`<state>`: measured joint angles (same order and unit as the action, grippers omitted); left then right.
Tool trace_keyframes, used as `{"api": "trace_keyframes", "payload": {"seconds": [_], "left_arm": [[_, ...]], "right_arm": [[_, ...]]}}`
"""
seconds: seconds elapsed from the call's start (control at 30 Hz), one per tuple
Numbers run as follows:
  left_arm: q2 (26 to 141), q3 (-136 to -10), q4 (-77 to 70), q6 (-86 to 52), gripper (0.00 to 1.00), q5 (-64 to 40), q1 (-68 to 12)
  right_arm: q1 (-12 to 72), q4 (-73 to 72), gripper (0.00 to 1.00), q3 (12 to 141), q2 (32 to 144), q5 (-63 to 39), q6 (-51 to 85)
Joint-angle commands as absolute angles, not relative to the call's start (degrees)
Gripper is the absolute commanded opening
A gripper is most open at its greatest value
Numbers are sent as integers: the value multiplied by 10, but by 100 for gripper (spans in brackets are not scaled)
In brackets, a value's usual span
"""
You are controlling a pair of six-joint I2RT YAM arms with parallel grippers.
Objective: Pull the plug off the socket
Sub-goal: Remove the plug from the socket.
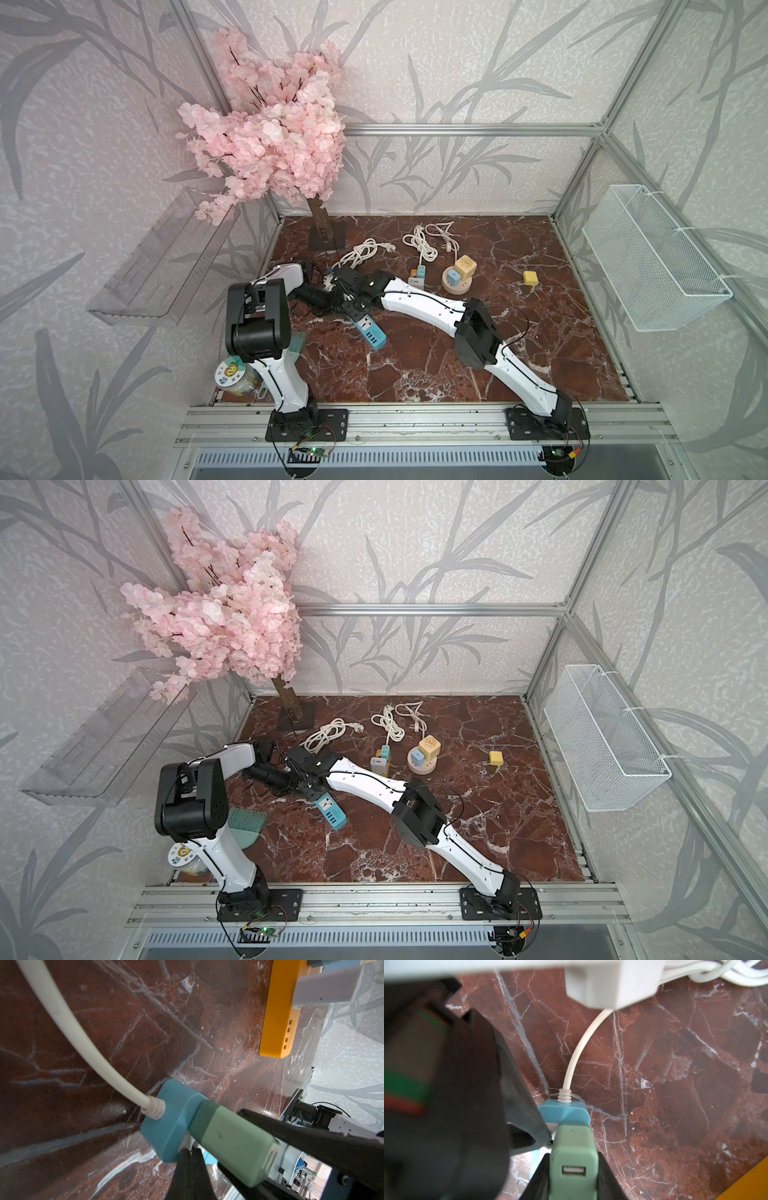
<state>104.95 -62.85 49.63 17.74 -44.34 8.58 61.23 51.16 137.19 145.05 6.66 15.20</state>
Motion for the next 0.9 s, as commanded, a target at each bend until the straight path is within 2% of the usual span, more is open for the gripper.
{"api": "trace_keyframes", "payload": {"seconds": [0.0, 0.87], "left_arm": [[1070, -625, 485, 176, 0, -385, 85], [1082, -631, 490, 172, 0, -376, 85]], "right_arm": [[618, 504, 0, 1386, 1414, 74, 155], [621, 410, 0, 1273, 1336, 68, 147]]}}
